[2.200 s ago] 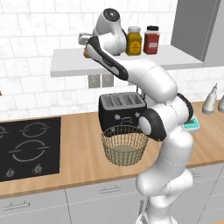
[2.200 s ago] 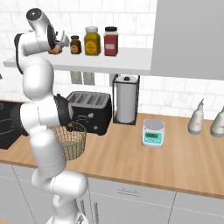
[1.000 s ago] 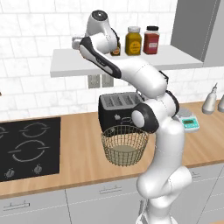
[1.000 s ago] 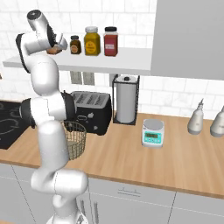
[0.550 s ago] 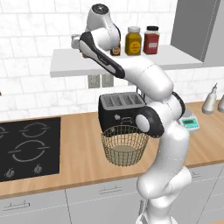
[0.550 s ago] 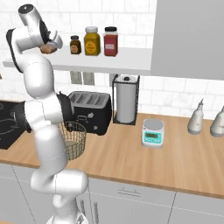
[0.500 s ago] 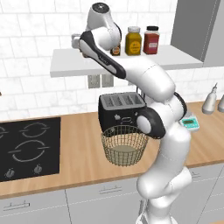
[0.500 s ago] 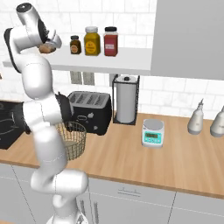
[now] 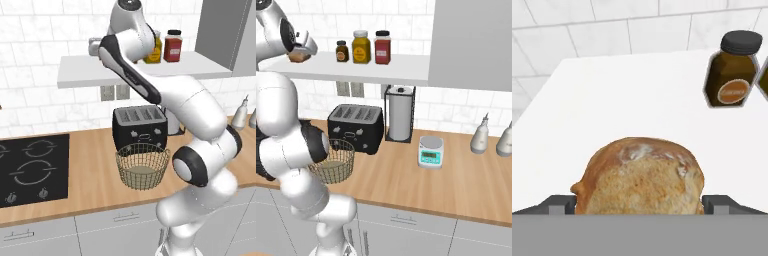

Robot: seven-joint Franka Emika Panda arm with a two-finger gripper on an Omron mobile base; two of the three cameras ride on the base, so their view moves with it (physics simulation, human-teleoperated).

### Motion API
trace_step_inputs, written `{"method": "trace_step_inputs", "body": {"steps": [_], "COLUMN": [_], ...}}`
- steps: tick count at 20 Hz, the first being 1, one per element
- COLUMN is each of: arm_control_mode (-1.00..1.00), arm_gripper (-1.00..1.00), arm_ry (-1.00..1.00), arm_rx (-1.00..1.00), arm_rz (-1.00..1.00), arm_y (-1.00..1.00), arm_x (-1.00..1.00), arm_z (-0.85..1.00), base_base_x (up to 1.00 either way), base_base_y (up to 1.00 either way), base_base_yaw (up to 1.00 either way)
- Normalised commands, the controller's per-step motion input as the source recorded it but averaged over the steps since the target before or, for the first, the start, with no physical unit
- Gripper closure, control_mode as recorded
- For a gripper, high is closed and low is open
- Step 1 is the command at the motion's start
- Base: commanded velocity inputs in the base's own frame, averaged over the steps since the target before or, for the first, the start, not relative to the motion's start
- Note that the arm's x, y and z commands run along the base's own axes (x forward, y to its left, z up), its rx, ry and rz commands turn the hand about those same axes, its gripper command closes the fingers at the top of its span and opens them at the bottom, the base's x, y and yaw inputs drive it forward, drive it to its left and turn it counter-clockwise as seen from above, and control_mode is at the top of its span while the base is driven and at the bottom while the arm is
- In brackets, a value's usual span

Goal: Open the cabinet, pick up the bread from the cabinet and place it in the basket. Then move the basket to the dining counter.

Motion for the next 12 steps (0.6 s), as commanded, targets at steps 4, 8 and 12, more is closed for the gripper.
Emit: {"method": "trace_step_inputs", "body": {"steps": [4,8,12], "arm_control_mode": [-1.00,-1.00,-1.00], "arm_gripper": [1.00,1.00,1.00], "arm_ry": [-0.12,0.00,0.00], "arm_rx": [0.00,0.07,0.12], "arm_rz": [0.00,0.00,0.00], "arm_y": [-0.29,-0.20,-0.05], "arm_x": [-1.00,-1.00,-1.00], "arm_z": [0.00,-0.11,-0.18], "base_base_x": [0.00,0.00,0.00], "base_base_y": [0.00,0.00,0.00], "base_base_yaw": [0.00,0.00,0.00]}}
